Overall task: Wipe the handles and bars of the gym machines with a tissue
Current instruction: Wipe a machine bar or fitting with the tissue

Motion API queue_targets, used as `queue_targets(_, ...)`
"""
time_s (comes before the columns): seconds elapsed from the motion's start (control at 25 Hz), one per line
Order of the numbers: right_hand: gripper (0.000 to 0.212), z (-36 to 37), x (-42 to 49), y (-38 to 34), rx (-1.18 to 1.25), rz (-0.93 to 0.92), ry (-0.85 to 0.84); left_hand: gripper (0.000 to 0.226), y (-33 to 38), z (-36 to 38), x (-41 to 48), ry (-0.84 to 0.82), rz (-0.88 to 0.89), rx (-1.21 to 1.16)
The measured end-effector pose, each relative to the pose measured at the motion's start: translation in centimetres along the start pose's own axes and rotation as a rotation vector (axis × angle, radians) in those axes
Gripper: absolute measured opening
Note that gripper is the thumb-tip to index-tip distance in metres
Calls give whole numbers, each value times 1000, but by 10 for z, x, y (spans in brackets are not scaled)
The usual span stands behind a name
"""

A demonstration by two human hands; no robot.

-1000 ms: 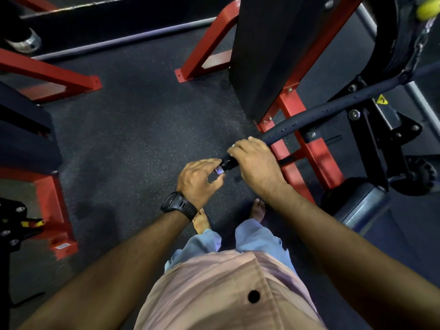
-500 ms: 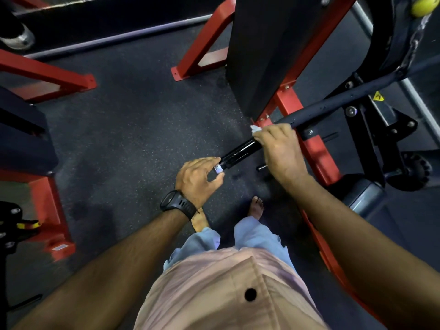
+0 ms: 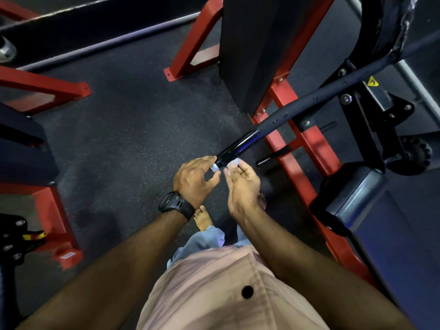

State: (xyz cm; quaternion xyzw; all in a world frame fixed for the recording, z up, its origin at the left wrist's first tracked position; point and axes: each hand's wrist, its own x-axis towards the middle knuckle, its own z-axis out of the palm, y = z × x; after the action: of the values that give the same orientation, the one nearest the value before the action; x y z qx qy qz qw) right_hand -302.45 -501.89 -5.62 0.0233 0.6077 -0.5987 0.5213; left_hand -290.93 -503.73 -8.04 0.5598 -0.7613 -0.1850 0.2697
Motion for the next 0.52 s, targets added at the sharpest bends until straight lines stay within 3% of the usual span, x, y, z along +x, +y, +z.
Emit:
queue_targets(0.12,14,0,0,-5,28,-23,-6,38,-1,-2,0,32,-5,4)
queue_targets(0.24,10,-3,1,-8,-262,-240,-74,36,-1,-4,3,41,11,17)
queue_targets(0.4,6,2,7,-11,-382,-459,77,35,-2,-5,0,9,60,40)
queue_targets(0.52,5,-3,4,-7,-596,-574,61,38,-1,-4,2,-37,66,57)
